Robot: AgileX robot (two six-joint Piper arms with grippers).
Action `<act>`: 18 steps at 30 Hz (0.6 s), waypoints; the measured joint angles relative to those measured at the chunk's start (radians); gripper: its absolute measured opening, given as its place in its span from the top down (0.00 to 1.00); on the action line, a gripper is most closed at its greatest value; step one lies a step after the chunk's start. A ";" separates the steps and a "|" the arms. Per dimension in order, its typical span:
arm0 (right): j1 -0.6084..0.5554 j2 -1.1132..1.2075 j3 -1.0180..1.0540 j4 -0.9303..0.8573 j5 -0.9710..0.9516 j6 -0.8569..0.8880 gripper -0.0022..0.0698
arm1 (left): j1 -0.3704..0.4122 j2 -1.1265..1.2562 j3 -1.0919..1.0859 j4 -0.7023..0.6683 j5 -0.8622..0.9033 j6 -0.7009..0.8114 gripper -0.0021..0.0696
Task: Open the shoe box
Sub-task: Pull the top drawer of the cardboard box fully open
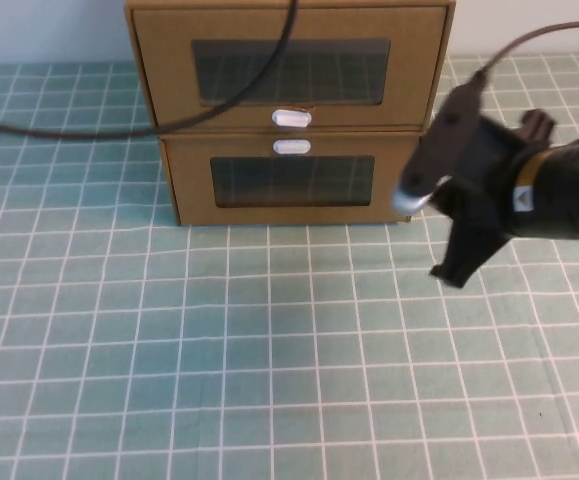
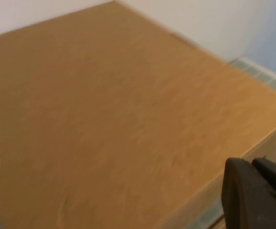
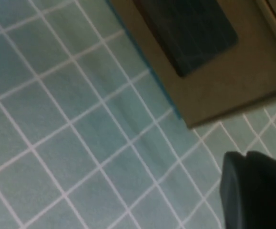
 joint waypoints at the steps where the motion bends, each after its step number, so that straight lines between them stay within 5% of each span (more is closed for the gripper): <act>1: 0.026 0.002 -0.002 -0.014 -0.006 -0.014 0.99 | 0.000 0.039 -0.040 -0.041 0.018 0.029 0.98; 9: 0.128 0.044 -0.006 -0.109 -0.145 -0.049 0.96 | 0.000 0.336 -0.347 -0.187 0.103 0.079 0.98; 18: 0.171 0.212 -0.191 -0.146 -0.130 -0.051 0.56 | 0.006 0.485 -0.405 -0.279 0.217 0.043 0.98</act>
